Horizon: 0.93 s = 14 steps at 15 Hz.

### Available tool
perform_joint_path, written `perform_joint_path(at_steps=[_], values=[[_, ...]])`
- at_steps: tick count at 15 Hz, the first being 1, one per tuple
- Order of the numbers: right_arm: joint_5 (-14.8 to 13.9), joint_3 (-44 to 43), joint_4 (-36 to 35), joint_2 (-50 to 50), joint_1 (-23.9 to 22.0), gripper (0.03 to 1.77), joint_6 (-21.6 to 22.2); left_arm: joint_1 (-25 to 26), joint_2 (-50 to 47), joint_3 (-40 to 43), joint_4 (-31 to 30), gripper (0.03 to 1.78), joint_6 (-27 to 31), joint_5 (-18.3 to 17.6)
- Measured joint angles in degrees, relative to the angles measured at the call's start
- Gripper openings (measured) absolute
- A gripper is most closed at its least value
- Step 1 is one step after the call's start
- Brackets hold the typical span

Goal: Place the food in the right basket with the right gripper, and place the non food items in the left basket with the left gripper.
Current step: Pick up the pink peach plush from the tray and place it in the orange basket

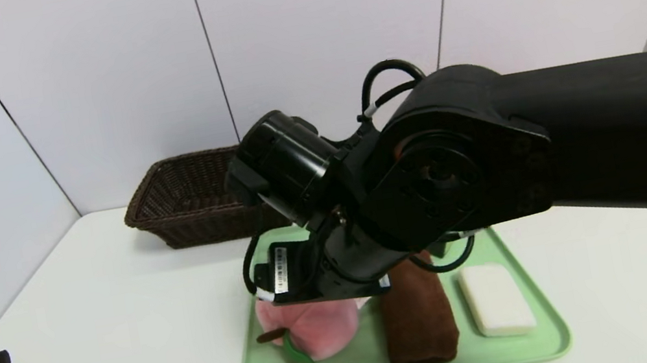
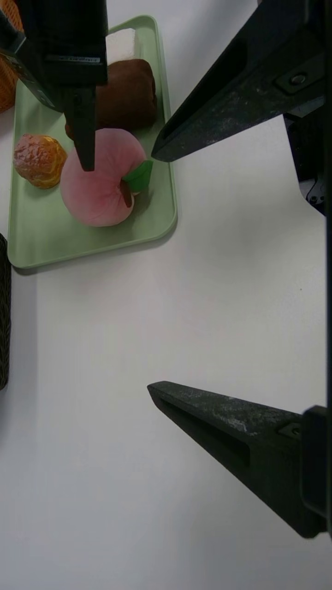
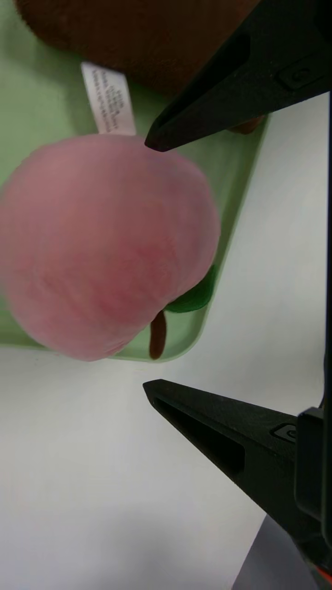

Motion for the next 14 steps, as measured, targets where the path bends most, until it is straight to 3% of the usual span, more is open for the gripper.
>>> perform_joint_path(at_steps=[14], values=[[-1.77,0.0,-0.8,6.89,0.07,1.71,-1.06,-0.05,-2.12,0.66,2.16,1.69,0.16,-0.2]])
